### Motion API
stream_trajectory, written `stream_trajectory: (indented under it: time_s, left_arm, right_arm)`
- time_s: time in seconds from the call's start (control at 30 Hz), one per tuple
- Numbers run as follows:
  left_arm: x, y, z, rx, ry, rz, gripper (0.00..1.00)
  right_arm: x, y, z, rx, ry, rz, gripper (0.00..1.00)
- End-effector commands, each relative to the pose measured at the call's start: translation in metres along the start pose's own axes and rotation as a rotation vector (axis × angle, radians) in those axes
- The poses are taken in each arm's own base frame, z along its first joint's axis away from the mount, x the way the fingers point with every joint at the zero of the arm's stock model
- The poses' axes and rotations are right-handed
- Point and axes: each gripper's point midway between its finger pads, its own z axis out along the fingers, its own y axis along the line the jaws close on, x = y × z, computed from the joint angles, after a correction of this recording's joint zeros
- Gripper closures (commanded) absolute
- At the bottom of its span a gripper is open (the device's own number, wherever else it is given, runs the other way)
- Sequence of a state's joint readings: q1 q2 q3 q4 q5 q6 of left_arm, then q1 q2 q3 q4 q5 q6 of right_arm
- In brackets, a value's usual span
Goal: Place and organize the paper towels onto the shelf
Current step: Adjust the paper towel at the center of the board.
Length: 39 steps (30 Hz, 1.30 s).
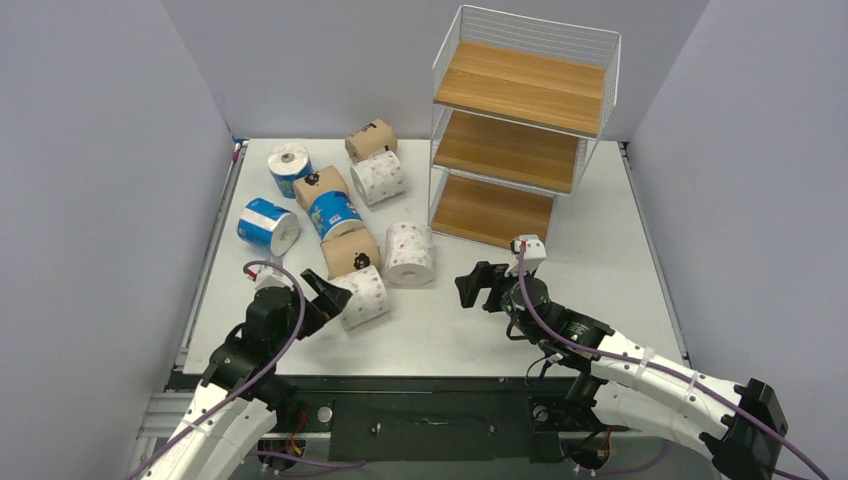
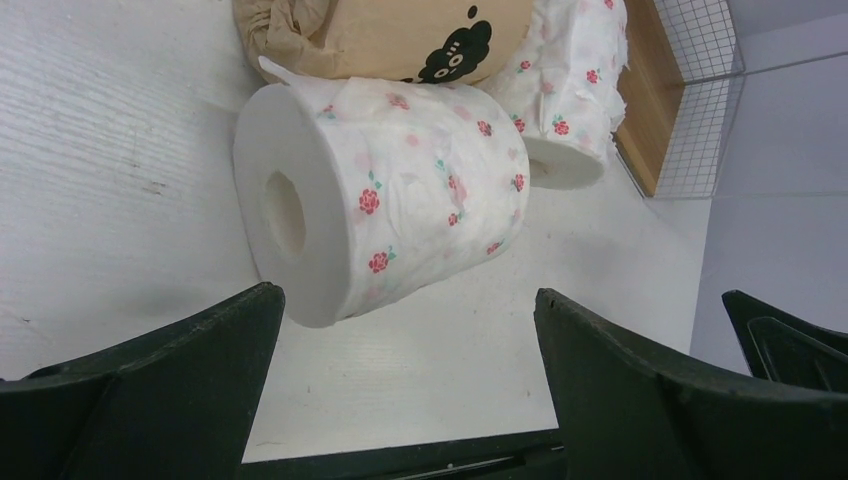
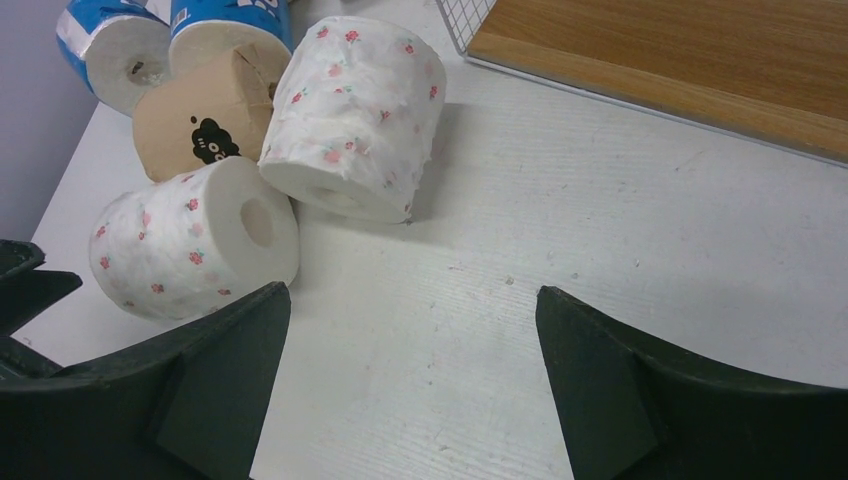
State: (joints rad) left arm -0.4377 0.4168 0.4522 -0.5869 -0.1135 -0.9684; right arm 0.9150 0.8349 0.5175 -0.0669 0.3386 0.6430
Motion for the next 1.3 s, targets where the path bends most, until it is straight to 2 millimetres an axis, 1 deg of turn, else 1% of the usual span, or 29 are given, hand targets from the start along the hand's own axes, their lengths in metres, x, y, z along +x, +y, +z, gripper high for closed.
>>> stream_trajectory:
  time_s: [0.0, 0.1, 0.23, 0.4, 0.43, 0.5, 0.67, 0.77, 0.8, 0.83, 0.9, 1.03, 1.17, 1.27]
  left_arm:
    - [0.005, -0.003, 0.0, 0.03, 0.016, -0.044, 0.04]
    - [0.006, 0.0, 0.005, 0.025, 0.007, -0.055, 0.03]
    - [0.0, -0.003, 0.013, 0.041, -0.029, -0.053, 0.03]
    - [0.007, -0.001, 0.024, 0.044, -0.011, -0.061, 0.03]
    - [0.005, -0.005, 0.024, 0.063, -0.018, -0.064, 0.03]
    - [0.004, -0.006, 0.027, 0.082, -0.032, -0.073, 0.03]
    - [0.002, 0.0, 0.033, 0.068, -0.048, -0.071, 0.03]
    - [0.001, -0.002, 0.036, 0.098, -0.058, -0.078, 0.01]
    - [0.001, -0.004, 0.037, 0.11, -0.059, -0.084, 0.02]
    - [0.0, -0.004, 0.038, 0.124, -0.064, -0.088, 0.07]
    - [0.001, -0.003, 0.041, 0.132, -0.064, -0.097, 0.1]
    - [0.005, 0.002, 0.046, 0.129, -0.054, -0.103, 0.12]
    - [0.003, 0.001, 0.046, 0.162, -0.07, -0.109, 0.14]
    - [-0.001, -0.004, 0.045, 0.192, -0.092, -0.107, 0.23]
  right_arm:
    - [-0.007, 0.007, 0.001, -0.039, -0.028, 0.033, 0.12]
    - [-0.006, 0.006, 0.0, -0.042, -0.032, 0.033, 0.12]
    - [-0.007, 0.005, -0.003, -0.044, -0.041, 0.039, 0.12]
    - [-0.006, 0.002, -0.008, -0.049, -0.046, 0.043, 0.12]
    - [-0.006, 0.001, -0.008, -0.048, -0.046, 0.044, 0.12]
    - [-0.005, 0.0, -0.009, -0.047, -0.048, 0.045, 0.12]
    - [-0.005, -0.004, -0.013, -0.044, -0.054, 0.048, 0.12]
    - [-0.006, -0.005, -0.015, -0.044, -0.064, 0.052, 0.12]
    - [-0.006, -0.006, -0.015, -0.043, -0.064, 0.052, 0.12]
    - [-0.006, -0.006, -0.016, -0.042, -0.066, 0.052, 0.12]
    - [-0.006, -0.008, -0.017, -0.04, -0.066, 0.051, 0.12]
    - [-0.005, -0.011, -0.019, -0.036, -0.071, 0.055, 0.12]
    - [-0.005, -0.014, -0.021, -0.029, -0.075, 0.055, 0.12]
    - [-0.005, -0.015, -0.021, -0.024, -0.078, 0.056, 0.12]
